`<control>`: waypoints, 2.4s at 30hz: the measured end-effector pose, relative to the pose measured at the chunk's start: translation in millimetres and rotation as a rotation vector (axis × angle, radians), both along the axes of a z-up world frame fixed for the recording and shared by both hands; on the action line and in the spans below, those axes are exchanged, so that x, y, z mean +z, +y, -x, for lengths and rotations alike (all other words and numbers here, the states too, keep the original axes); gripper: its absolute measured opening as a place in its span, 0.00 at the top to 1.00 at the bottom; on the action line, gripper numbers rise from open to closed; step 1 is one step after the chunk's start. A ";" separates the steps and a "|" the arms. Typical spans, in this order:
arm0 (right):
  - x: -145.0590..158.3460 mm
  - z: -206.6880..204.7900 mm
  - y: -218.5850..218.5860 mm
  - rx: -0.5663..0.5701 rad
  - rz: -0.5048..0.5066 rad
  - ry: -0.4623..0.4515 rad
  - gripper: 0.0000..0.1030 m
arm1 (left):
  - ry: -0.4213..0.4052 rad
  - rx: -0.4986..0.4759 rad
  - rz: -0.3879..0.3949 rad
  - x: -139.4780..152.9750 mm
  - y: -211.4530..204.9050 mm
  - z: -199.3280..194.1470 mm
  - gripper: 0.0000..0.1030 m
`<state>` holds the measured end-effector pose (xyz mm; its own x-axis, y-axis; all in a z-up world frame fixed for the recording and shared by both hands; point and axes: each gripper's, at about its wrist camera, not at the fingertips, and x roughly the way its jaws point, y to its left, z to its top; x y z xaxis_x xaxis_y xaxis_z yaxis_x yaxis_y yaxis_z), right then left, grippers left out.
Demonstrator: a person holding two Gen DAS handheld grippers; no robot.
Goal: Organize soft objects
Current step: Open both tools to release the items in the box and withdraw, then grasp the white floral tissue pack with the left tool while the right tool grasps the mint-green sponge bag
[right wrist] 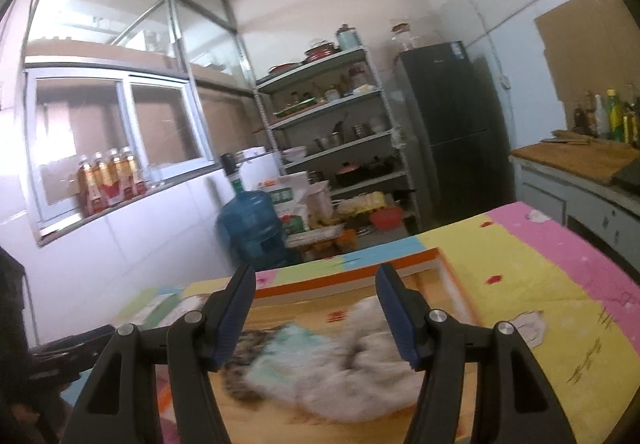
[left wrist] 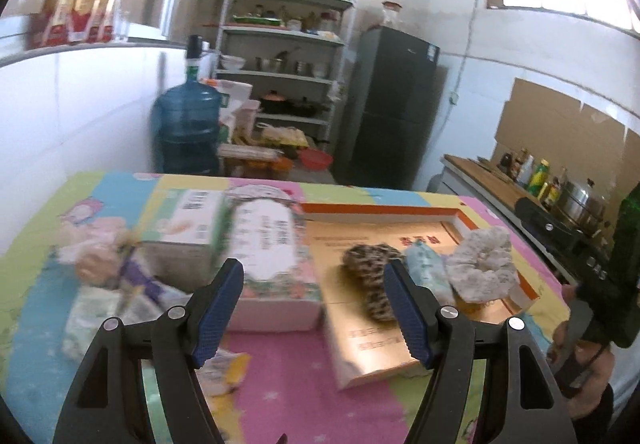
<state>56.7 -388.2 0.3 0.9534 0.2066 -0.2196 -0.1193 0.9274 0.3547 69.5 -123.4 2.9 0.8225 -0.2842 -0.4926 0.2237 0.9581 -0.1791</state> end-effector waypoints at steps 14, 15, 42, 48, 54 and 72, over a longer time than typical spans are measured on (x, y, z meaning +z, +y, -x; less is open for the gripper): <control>25.6 27.3 134.4 0.245 0.007 -0.013 0.40 | -0.026 0.097 -0.005 -0.4 97.5 33.2 0.28; 25.8 28.0 145.9 0.260 0.017 -0.008 0.40 | -0.027 0.098 -0.006 -0.1 100.9 33.8 0.28; -12.9 40.5 278.2 0.485 0.206 0.174 0.40 | 0.031 0.147 0.043 -36.1 195.8 48.7 0.28; -46.8 32.4 302.5 0.524 0.233 0.285 0.40 | 0.048 0.154 0.050 -43.7 204.9 46.3 0.28; -62.2 19.1 304.7 0.501 0.221 0.361 0.40 | 0.065 0.148 0.063 -49.7 210.2 39.2 0.28; -75.7 -12.2 316.1 0.486 0.206 0.434 0.46 | 0.174 0.057 0.037 -68.5 190.0 -0.4 0.28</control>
